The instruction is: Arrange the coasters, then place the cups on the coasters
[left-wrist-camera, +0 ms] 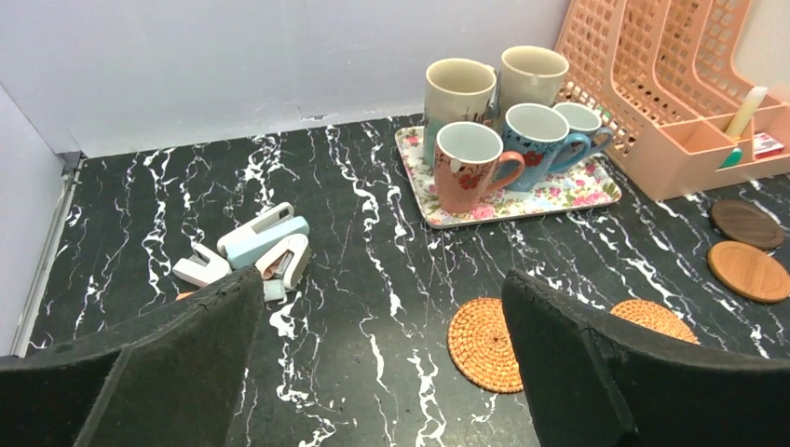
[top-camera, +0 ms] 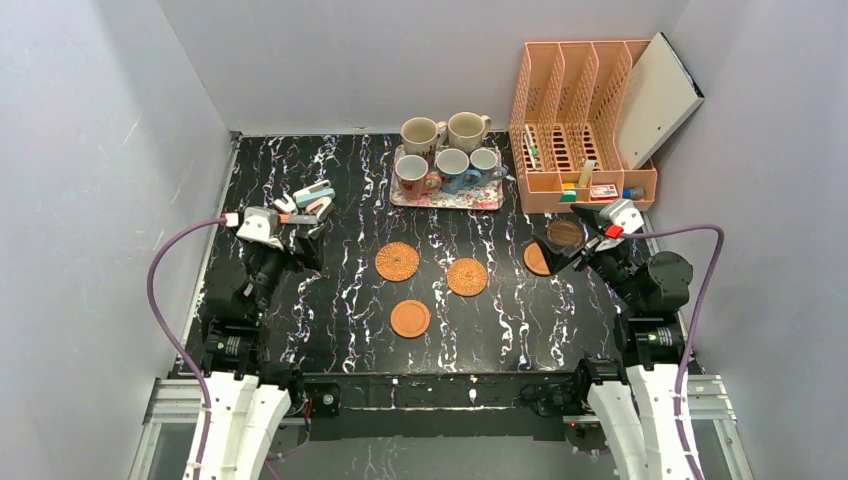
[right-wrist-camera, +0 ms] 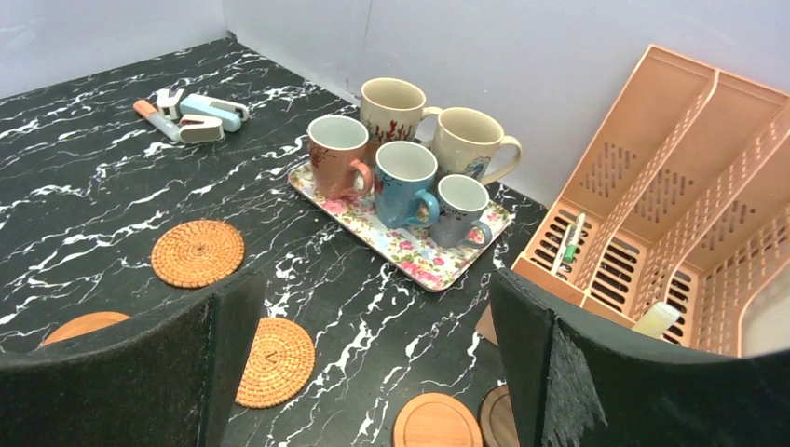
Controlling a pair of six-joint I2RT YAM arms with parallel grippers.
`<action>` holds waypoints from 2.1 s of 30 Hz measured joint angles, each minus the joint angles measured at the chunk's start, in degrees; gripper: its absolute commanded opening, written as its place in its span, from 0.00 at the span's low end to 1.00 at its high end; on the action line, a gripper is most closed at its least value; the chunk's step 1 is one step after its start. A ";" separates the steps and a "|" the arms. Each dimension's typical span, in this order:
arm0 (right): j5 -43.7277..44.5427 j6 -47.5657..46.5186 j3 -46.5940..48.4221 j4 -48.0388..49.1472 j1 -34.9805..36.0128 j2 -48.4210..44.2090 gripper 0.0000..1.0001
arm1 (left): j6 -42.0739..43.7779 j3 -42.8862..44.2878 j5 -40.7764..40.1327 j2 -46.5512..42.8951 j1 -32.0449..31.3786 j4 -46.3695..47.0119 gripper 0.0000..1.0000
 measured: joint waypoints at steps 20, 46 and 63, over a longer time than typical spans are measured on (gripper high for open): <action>-8.50 -3.15 1.97 -6.43 0.00 4.20 0.98 | 10.25 0.39 12.52 4.26 0.04 -3.72 0.98; -15.65 -6.14 3.74 -11.43 0.00 11.26 0.98 | 24.15 -1.05 28.68 17.81 0.02 -6.38 0.98; -13.73 -6.51 1.79 -9.31 0.00 10.10 0.98 | 24.79 -1.20 26.27 21.77 0.00 -4.76 0.98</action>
